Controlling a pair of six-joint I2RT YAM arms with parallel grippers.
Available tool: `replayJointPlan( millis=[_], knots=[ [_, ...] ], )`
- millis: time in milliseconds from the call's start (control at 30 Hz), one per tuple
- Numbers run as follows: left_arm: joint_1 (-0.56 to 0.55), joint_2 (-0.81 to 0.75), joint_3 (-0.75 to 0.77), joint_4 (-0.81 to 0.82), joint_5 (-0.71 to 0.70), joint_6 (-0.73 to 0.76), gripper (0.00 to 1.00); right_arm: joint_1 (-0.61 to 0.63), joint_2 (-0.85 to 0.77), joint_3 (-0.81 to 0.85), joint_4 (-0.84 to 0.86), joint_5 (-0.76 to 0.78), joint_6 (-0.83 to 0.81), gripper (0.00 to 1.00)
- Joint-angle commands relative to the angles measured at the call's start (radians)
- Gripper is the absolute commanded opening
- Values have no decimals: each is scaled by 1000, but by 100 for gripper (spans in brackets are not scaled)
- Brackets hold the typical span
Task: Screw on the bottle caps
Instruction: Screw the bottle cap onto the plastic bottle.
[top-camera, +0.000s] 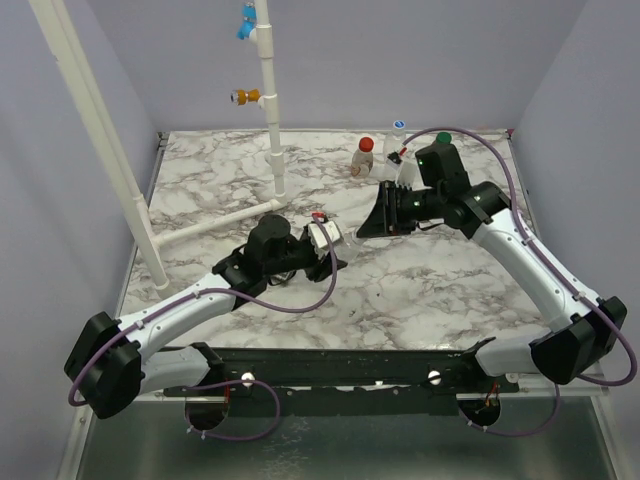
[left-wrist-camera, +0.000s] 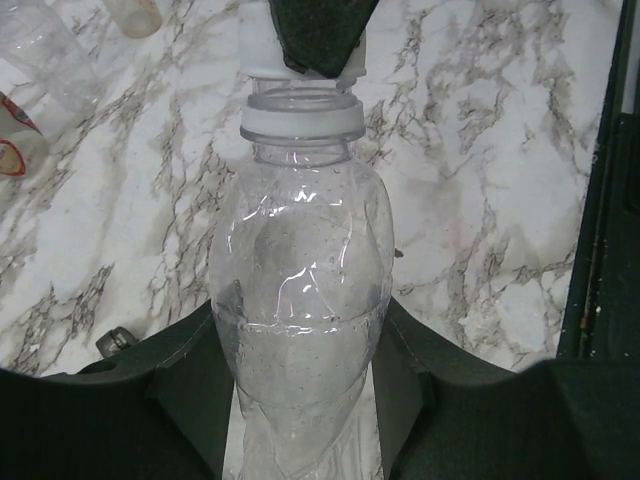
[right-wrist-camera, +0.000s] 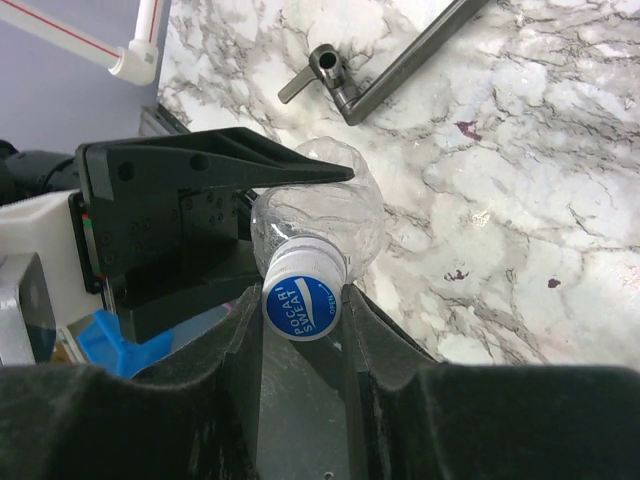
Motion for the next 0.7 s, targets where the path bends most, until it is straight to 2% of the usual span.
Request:
replayJointPlan(
  millis=[0,233,667],
  knots=[
    [-56,-37,41,194,-136,97,0,27,65,-2,-53,-63,75,12],
    [-114,-19,48,223,-296,195,0,27,124,38,-111,-21,185,12],
    [-156,49,94,250,-434,308,0,24,182,8,-97,36,426,13]
  ],
)
